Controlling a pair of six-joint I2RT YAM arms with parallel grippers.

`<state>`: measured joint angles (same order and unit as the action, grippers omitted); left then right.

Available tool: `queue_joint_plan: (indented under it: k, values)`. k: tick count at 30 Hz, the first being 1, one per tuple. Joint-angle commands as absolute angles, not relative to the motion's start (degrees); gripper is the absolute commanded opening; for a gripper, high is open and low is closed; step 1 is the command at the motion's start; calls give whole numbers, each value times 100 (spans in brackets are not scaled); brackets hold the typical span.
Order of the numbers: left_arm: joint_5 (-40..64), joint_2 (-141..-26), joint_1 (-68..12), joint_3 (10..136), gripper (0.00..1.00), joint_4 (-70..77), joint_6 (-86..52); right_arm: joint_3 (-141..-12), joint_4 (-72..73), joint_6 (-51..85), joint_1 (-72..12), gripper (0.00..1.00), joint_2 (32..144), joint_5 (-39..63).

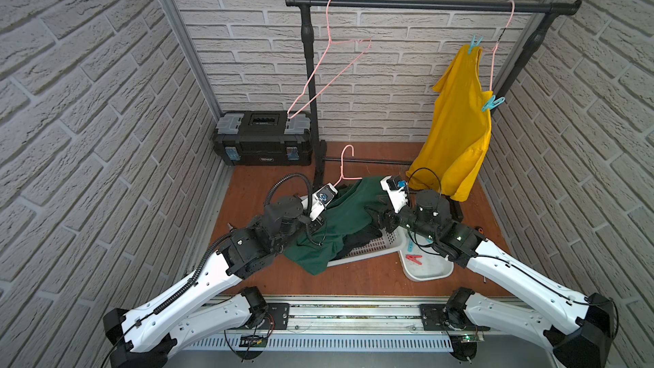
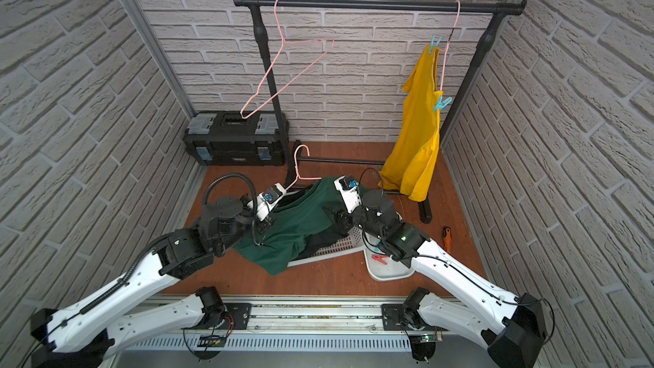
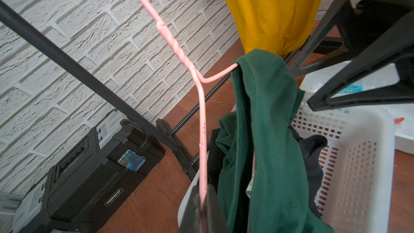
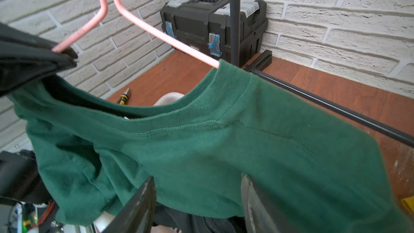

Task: Remove the clothespins securing t-shirts to the hanger
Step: Remove the T-shirt from the hanger.

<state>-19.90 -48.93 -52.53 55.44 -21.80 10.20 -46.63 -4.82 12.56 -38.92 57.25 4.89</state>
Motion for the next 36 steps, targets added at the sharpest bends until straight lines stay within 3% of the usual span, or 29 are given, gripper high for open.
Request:
queue_joint_plan:
  k: [1, 18, 36]
  values:
    - [-2171, -4713, -5291, 5481, 0, -1562, 603, -4886, 109, 1984, -3950, 61, 5758, 284]
    - [-2072, -4746, -5540, 5388, 0, -1431, 492, -5570, 647, 3194, -4189, 55, 6784, -584]
    - [-1854, -4570, -5599, 5393, 0, -1624, 532, -5511, 787, 3377, -4194, 11, 6899, -1583]
